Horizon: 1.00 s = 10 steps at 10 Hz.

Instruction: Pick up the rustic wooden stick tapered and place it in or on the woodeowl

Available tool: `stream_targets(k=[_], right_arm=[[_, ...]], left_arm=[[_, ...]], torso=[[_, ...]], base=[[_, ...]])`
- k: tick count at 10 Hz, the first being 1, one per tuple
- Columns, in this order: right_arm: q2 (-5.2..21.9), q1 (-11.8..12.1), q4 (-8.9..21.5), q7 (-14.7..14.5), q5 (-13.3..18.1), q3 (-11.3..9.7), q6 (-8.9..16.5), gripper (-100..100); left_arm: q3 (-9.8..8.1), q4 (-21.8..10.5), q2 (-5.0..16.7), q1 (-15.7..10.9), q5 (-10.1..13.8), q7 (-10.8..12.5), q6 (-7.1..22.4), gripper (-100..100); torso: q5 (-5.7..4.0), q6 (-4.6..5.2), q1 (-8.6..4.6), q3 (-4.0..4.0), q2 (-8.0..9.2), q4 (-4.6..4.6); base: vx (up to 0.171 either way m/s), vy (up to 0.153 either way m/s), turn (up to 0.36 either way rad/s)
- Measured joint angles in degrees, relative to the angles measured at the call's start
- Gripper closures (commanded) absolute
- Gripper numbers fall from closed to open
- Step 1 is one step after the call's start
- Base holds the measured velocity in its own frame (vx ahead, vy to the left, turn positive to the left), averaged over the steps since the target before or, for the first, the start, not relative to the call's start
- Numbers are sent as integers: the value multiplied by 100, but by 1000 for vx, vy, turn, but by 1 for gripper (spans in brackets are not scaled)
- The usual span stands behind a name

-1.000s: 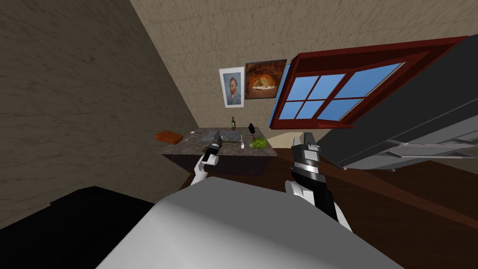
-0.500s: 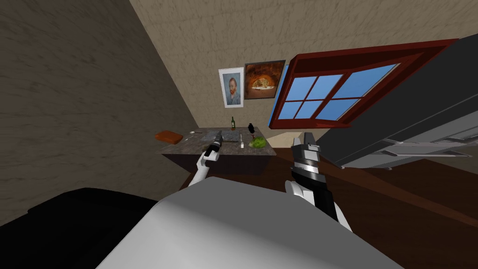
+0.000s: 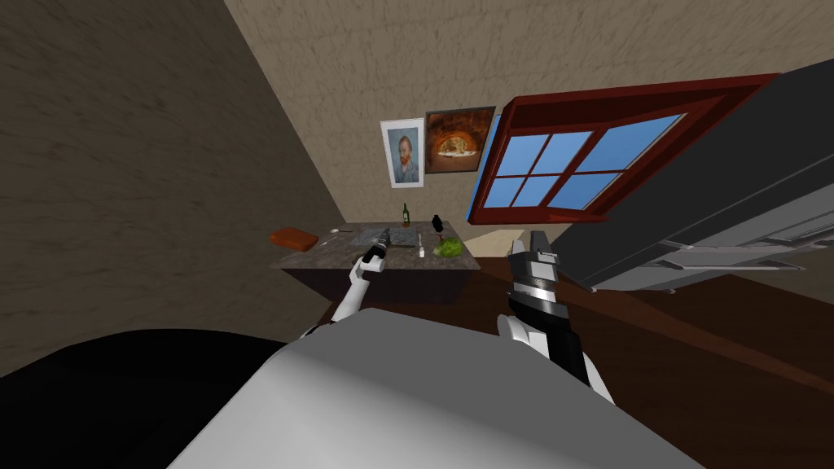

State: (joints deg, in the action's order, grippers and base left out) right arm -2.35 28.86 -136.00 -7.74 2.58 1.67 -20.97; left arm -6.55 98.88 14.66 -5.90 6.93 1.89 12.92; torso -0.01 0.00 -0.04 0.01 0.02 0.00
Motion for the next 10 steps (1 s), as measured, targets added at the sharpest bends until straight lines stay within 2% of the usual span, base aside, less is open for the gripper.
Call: stream_targets(k=[2,6,10], right_arm=[[0,0,0,0,0,0,0,0],[0,0,0,0,0,0,0,0],[0,0,0,0,0,0,0,0]], left_arm=[[-15,-180,30,-130,1,4,253,-100],[-92,-639,172,-617,1,17,949,-100],[-162,-1384,303,-1219,-39,21,1539,-100]], torso=[[1,-2,2,0,-1,0],[0,-2,0,-1,-2,-1],[0,-1,-1,-2,-4,-1]], base=[[-4,-5,-12],[-7,-11,-23],[-3,-10,-16]])
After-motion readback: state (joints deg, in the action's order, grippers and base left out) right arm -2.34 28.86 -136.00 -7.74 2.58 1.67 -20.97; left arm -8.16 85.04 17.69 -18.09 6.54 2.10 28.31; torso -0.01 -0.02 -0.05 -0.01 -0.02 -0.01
